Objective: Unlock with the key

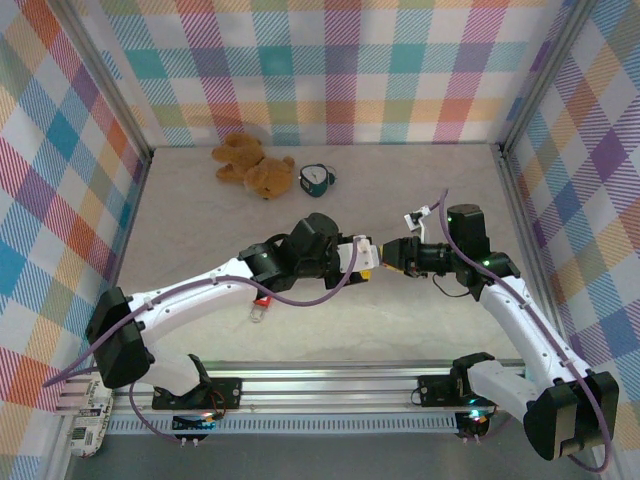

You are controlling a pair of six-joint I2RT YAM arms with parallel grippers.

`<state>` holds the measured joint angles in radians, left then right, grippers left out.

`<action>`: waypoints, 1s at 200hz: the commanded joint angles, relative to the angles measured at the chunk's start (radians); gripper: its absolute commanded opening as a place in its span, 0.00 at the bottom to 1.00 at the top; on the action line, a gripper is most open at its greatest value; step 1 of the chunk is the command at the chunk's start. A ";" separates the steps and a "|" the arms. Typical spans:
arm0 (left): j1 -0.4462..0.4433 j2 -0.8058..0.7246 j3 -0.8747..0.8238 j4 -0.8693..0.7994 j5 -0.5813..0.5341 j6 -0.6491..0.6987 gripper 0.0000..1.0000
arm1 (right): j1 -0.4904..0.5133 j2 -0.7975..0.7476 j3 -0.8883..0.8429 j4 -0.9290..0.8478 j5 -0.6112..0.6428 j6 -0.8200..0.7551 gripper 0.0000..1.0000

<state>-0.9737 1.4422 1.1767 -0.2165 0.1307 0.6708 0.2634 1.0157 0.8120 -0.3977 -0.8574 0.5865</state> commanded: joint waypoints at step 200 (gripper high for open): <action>-0.167 0.092 -0.334 0.915 -0.675 0.598 0.12 | 0.049 -0.162 -0.137 0.124 0.349 0.610 0.74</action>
<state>-1.1168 1.4834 0.8570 0.4873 -0.4492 1.1046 0.2974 0.8776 0.7048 -0.3496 -0.5159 1.0901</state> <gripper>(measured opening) 0.218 0.733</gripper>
